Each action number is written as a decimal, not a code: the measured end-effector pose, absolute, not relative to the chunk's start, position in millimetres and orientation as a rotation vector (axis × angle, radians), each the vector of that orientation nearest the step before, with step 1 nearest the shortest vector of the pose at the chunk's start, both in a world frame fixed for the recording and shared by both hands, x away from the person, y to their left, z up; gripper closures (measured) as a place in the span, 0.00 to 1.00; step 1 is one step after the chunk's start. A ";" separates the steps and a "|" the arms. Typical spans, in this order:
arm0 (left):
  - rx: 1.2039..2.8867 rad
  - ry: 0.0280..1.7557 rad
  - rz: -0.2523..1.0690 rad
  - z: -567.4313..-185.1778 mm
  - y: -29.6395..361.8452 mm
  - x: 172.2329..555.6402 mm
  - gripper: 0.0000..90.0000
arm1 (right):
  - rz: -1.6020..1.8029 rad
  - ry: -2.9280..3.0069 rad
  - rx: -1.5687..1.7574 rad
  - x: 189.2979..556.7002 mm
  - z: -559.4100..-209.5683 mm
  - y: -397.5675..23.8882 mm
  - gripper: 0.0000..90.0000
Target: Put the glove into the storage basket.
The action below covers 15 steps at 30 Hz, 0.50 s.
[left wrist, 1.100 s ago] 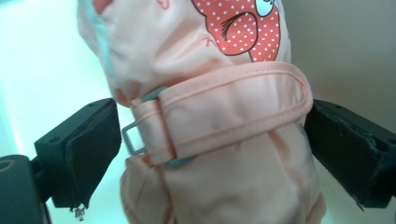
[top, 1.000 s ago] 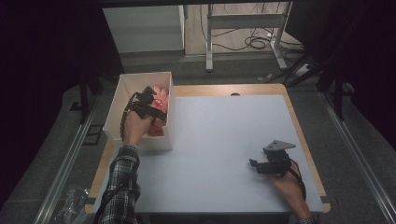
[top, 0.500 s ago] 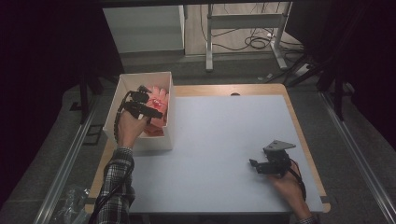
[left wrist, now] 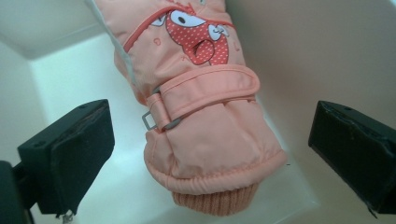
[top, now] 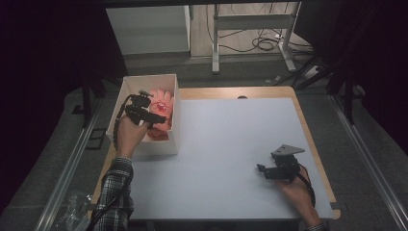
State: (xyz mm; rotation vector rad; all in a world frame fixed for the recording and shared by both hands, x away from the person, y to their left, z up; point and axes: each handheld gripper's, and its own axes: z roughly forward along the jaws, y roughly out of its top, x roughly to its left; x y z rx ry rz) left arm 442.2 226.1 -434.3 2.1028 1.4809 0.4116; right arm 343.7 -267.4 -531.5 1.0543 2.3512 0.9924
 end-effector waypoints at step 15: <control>2.070 1.378 0.398 -432.1 225.3 423.4 0.00 | 0.992 2.351 1.054 343.7 -531.5 -267.4 0.25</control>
